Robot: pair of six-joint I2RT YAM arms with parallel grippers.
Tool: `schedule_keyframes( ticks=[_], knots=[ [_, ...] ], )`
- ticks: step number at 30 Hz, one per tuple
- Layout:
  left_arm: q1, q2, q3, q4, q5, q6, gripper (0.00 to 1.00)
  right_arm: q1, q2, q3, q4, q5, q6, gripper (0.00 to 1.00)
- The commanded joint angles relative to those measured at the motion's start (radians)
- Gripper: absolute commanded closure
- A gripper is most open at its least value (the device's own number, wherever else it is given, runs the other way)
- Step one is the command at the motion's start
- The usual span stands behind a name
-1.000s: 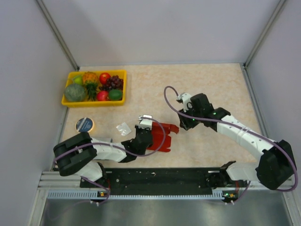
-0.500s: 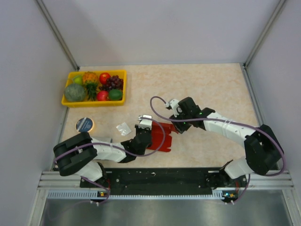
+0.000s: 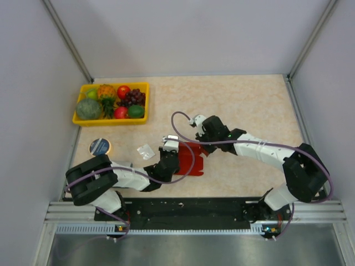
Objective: Fold the paper box
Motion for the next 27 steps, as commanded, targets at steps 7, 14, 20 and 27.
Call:
schedule_keyframes(
  ticks=[7,14,20,27],
  knots=[
    [0.001,0.042,0.047,0.024,-0.083,-0.071,1.00,0.132,0.015,0.040,-0.007,0.451,0.728,1.00],
    [0.000,0.034,0.032,0.019,-0.085,-0.077,1.00,0.133,-0.027,0.043,-0.014,0.447,0.665,0.97],
    [0.000,0.049,0.018,0.042,-0.083,-0.065,1.00,0.110,-0.137,-0.071,0.112,0.168,0.269,0.73],
    [0.001,0.040,0.012,0.042,-0.077,-0.055,1.00,0.038,-0.191,-0.151,0.157,-0.064,0.189,0.65]
  ],
)
